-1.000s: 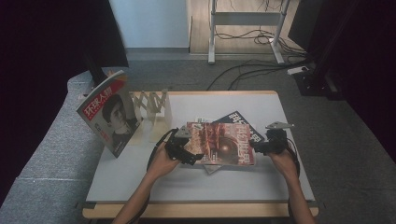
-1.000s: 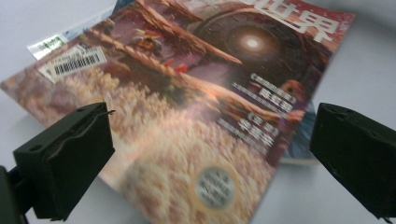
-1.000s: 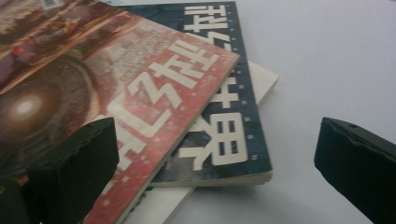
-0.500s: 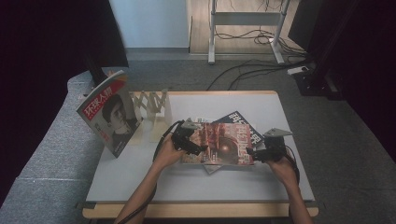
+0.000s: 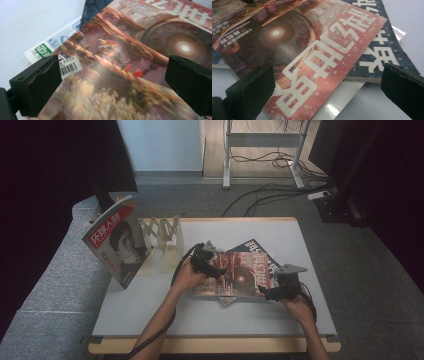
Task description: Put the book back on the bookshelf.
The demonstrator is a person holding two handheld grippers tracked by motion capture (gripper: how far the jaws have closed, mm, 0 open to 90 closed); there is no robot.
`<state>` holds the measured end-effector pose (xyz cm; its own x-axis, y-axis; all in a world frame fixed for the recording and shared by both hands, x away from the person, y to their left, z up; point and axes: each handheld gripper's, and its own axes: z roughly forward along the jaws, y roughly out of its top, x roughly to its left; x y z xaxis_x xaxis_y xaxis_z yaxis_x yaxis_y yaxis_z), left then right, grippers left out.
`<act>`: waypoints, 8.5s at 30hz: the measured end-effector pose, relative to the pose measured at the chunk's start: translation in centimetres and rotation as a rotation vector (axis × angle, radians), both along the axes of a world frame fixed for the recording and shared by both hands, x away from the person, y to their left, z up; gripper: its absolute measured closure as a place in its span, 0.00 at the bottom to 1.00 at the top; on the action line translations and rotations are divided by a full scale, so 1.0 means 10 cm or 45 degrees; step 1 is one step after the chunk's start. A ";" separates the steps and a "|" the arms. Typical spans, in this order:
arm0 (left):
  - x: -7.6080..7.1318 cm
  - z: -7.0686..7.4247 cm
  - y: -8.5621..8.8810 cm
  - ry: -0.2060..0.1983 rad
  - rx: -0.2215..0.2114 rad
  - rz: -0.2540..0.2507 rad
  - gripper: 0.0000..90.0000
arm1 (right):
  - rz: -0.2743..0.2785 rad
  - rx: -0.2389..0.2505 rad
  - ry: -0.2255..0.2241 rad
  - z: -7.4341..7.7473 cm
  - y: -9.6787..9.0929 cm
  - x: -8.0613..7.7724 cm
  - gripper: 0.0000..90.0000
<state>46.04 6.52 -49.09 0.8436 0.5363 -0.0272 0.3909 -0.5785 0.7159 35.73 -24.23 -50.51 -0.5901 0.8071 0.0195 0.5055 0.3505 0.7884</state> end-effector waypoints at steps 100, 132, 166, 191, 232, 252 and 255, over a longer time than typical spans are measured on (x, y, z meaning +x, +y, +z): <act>-0.71 -0.14 0.41 0.036 0.033 0.120 0.00 | -0.096 -0.071 0.001 -0.11 -0.13 0.12 0.00; -0.99 -0.20 0.71 0.073 -0.048 0.106 0.00 | -0.136 -0.088 0.114 -0.01 -0.16 0.61 0.00; -1.00 -0.28 0.67 0.107 -0.078 0.048 0.00 | -0.136 0.196 0.292 -0.16 -0.11 0.88 0.00; -1.09 -0.32 0.79 0.144 -0.090 0.034 0.01 | -0.158 0.157 0.300 -0.13 -0.02 0.79 0.00; -1.20 -0.19 1.04 0.083 -0.065 0.042 0.49 | -0.099 -0.033 0.085 0.09 0.02 0.54 0.13; -1.23 -0.17 0.65 0.053 -0.043 -0.019 0.54 | -0.092 -0.038 0.101 0.04 -0.09 0.48 0.20; -1.25 -0.17 0.60 0.050 -0.043 -0.033 0.54 | -0.094 -0.031 0.102 0.04 -0.09 0.48 0.19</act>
